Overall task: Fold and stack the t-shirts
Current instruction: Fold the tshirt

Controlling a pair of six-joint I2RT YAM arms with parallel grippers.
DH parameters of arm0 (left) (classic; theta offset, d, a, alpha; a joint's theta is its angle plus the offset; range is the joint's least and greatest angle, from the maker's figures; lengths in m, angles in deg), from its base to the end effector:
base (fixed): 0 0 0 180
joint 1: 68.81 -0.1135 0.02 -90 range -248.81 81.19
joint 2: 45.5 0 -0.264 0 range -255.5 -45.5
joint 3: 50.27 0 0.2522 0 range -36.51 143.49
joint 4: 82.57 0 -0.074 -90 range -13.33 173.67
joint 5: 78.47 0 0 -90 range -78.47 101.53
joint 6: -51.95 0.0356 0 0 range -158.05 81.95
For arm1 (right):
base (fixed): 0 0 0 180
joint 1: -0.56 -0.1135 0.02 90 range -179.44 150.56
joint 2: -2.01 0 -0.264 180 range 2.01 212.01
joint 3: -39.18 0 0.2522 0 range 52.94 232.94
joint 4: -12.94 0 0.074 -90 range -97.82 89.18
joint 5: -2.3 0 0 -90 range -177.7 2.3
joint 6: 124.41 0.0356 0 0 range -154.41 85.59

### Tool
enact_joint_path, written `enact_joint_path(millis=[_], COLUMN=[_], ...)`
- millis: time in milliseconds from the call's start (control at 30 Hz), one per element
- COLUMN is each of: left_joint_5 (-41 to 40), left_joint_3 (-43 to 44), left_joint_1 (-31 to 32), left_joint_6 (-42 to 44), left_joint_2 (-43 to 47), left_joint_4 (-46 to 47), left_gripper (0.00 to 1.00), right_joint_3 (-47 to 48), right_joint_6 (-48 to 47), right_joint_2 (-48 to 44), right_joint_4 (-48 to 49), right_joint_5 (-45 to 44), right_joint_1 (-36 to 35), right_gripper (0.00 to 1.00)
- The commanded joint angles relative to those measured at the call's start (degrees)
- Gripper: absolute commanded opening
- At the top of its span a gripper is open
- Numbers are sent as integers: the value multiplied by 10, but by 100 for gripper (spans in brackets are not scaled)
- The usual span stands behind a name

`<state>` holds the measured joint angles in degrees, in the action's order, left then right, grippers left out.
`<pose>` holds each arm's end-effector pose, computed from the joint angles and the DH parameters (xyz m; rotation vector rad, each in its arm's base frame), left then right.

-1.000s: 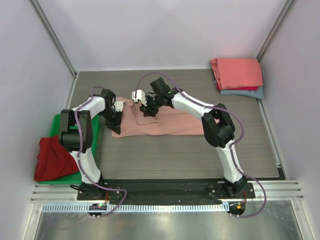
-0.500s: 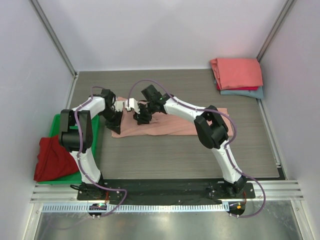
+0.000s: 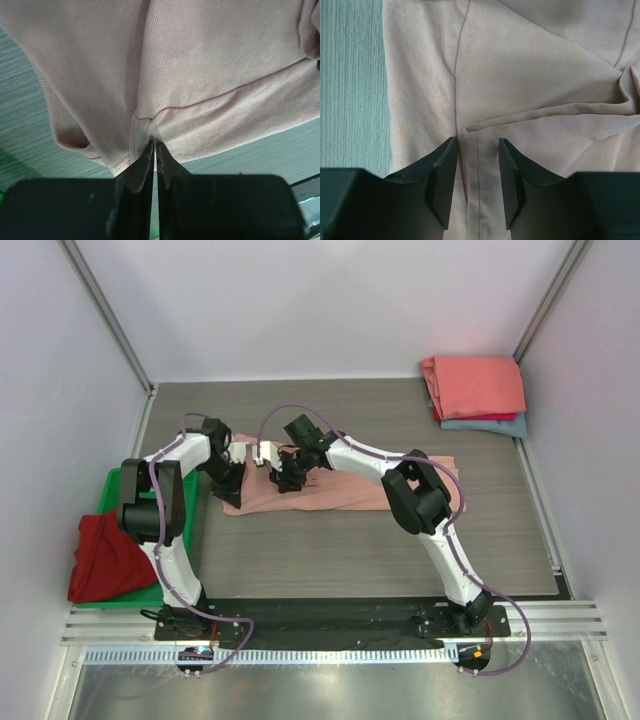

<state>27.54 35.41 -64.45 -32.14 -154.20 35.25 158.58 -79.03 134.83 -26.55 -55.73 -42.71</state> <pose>0.3441 -0.0361 0.1571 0.2885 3.0116 -0.4237 0.3567 0.3616 0.1655 -1.8383 1.5737 0.6805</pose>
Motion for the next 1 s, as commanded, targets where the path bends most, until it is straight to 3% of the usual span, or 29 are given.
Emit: enact_joint_path(millis=[0,300,967], left_joint_5=[-22,-23,-21], left_joint_3=[-12,-13,-10], left_joint_1=[-2,-2,-2], left_joint_6=[-1,-1,1], left_joint_2=[-19,-20,-12], left_joint_4=[33,35,33], left_gripper=[5,5,5], right_joint_3=[19,11,7], right_joint_6=[2,-4,12], right_joint_2=[-2,-24,-64], right_joint_4=[13,14,67], right_joint_5=[-2,-35,-111], right_joint_1=[-1,1,71], right_gripper=[40,16,13])
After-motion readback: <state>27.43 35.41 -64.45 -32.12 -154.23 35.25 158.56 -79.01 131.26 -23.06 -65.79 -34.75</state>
